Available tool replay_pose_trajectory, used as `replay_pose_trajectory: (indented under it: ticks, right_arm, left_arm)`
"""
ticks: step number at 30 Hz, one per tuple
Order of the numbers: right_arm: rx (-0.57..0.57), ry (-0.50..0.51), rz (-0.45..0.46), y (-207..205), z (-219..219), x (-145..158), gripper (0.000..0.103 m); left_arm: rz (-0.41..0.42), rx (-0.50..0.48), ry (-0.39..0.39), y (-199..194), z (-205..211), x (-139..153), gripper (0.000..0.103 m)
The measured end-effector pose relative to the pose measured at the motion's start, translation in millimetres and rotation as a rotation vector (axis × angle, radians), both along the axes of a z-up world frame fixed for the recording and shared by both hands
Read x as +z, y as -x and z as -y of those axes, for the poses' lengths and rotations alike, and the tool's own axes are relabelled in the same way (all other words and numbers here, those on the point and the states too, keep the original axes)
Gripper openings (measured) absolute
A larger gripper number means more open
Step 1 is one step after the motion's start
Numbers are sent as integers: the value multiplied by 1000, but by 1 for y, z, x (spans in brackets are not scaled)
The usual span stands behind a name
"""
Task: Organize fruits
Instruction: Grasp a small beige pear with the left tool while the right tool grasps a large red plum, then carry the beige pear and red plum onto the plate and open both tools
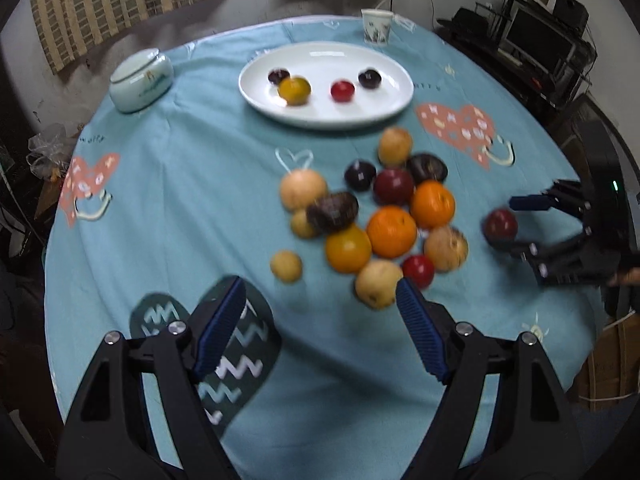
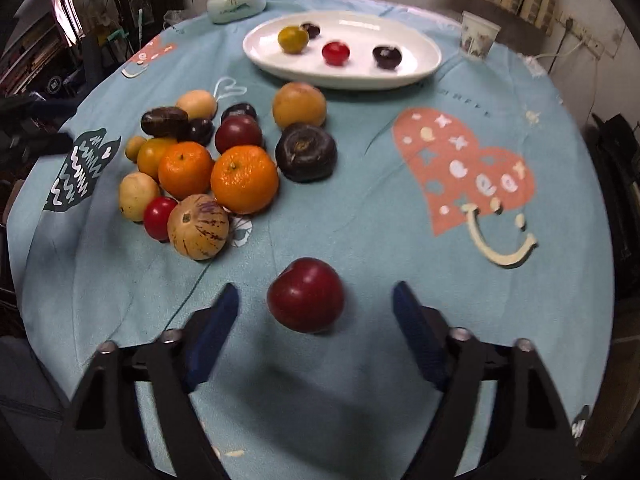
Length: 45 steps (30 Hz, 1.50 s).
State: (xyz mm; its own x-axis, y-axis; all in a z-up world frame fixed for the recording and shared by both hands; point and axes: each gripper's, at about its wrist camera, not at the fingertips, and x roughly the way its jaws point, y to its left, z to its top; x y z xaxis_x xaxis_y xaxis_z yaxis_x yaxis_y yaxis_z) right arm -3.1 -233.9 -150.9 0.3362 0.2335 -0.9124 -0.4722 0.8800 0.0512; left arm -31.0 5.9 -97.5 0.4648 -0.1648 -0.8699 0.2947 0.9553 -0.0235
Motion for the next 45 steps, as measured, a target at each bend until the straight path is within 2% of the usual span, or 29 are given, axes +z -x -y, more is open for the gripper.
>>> replay_pose_trajectory:
  ticks: [1,3,10,13,15,18,19,22,26,29,34,39,45]
  right_arm:
    - [11,-5,-27,-2,-3,-3,41]
    - [23,14,-17,-2,-6,0,41]
    - [12,-24,-23,8,2,12,41]
    - [-6,-34,-29,10,5,12,41]
    - [-12,-38,-33,13,9,12,41]
    - [-12,-40,-43,19,11,11,41]
    - [-12,-41,-46,21,11,11,41]
    - [-13,-44,-55,24,11,9,41]
    - [-19,-52,-55,25,9,10,41]
    - [-16,-67,-32,25,5,18,41]
    - [-13,-129,19,23,-2,42,41]
    - [1,-221,78,23,-17,74,41]
    - [11,-287,112,24,-30,99,42]
  left_arm:
    - [-13,-5,5,4,2,-5,79]
    - [-24,-6,3,7,7,-12,79]
    - [-69,-30,8,1,29,-39,79]
    - [-77,-45,0,-6,37,-50,78]
    - [-92,-49,-2,-12,41,-58,72]
    - [-98,-37,12,-20,41,-65,72]
    - [-97,-38,16,-22,42,-65,70]
    - [-112,-80,52,-25,43,-64,39]
    - [-108,-108,36,-24,44,-64,39]
    - [-93,-103,27,-20,44,-54,39]
    - [-17,-85,-29,-15,46,-15,39]
    - [76,-31,-27,-19,47,31,39]
    - [137,6,-18,-26,49,65,39]
